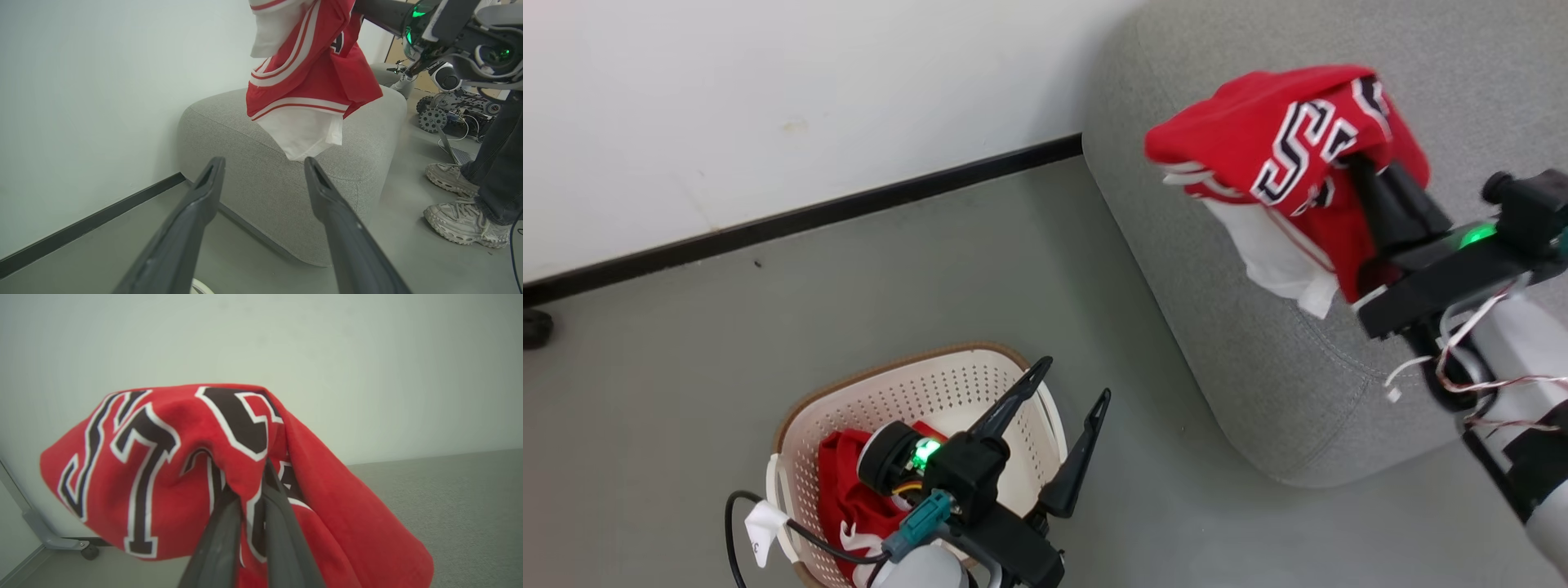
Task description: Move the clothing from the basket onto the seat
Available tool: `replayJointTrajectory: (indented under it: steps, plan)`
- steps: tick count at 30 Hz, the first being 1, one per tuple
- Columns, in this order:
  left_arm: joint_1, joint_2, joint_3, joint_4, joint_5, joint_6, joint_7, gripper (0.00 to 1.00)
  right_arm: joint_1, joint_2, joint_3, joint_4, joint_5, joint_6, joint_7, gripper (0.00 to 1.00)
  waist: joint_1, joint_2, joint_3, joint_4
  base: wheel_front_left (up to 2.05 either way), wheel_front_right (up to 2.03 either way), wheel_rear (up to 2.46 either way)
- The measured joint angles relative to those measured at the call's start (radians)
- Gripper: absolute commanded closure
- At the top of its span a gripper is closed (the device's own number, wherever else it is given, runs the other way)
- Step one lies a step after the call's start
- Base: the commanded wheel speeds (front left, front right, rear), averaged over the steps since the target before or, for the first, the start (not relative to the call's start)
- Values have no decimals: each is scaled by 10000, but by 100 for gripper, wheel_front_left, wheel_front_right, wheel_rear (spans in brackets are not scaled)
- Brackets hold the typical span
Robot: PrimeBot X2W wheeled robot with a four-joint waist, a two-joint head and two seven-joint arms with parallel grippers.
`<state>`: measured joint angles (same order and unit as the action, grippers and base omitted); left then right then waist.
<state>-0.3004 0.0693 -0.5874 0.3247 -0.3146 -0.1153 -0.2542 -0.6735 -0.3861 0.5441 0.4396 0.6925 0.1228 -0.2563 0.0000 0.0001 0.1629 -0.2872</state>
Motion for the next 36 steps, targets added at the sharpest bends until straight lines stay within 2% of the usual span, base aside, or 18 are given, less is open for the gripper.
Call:
replayJointTrajectory:
  steps: [17, 36]
  plan:
    - [-1257, -90, -581, -104, 355, -81, 0, 0, -1293, -1406, -2207, 380, -127, -96, -2, 100, 1, 0, 1769, 176, 0, 0, 0]
    - [-2364, -111, -1302, -140, 640, -92, 0, 0, -2836, -2792, -4351, 2167, -65, -98, -4, 100, 1, 0, 4022, 823, 0, 0, 0]
